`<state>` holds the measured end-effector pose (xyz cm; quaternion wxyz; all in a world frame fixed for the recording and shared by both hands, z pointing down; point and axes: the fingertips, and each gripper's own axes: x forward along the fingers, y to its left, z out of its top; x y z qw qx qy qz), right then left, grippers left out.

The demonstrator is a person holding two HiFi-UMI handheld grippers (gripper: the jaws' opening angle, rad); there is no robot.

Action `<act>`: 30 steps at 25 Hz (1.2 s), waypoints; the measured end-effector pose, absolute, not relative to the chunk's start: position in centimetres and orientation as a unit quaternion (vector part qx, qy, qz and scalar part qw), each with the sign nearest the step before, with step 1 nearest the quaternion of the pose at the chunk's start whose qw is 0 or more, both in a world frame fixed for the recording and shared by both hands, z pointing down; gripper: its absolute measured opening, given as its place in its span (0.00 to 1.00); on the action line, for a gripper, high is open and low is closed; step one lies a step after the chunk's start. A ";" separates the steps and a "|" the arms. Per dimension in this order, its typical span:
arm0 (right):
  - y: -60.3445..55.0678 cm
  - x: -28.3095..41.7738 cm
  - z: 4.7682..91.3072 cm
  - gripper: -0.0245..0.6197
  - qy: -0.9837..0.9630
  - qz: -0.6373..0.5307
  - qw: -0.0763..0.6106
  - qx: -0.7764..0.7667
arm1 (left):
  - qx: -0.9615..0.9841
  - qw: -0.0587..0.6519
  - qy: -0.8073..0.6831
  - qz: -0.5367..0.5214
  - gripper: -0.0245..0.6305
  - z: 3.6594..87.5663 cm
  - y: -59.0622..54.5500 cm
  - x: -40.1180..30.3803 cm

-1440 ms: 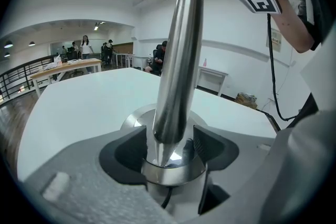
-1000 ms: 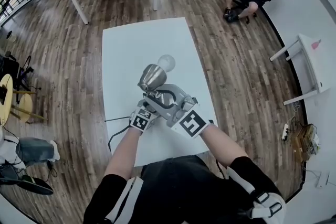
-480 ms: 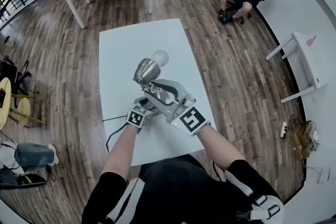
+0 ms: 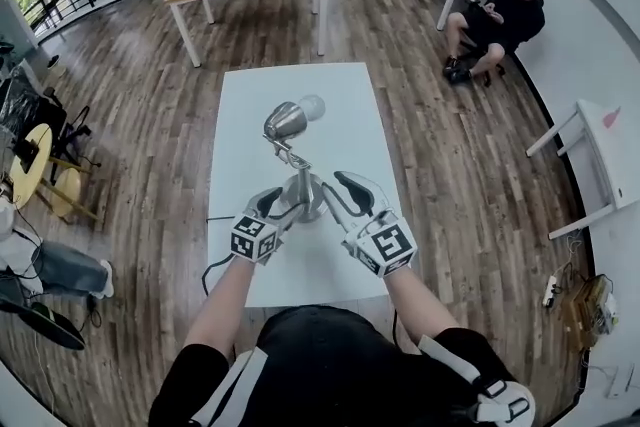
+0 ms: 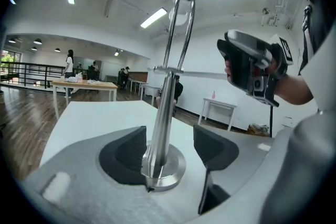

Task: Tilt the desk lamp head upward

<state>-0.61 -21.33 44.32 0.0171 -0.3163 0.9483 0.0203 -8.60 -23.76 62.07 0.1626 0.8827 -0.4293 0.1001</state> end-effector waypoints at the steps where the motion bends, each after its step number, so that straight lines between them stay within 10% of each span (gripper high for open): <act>1: -20.1 -0.3 43.6 0.21 0.949 0.043 0.014 -0.313 | 0.880 0.156 -0.441 0.083 0.46 60.8 -23.1 -8.7; 20: -7.9 11.5 46.0 0.08 0.956 -0.015 0.016 -0.293 | 0.834 0.026 -0.551 -0.024 0.46 47.8 -6.3 -4.5; 24: -6.0 11.9 46.0 0.05 0.955 -0.036 0.028 -0.293 | 0.827 0.021 -0.558 -0.065 0.04 45.3 -2.7 -4.2; 30: -4.2 12.2 47.6 0.04 0.945 -0.070 0.024 -0.320 | 0.840 0.002 -0.539 -0.059 0.03 44.6 -0.2 -3.9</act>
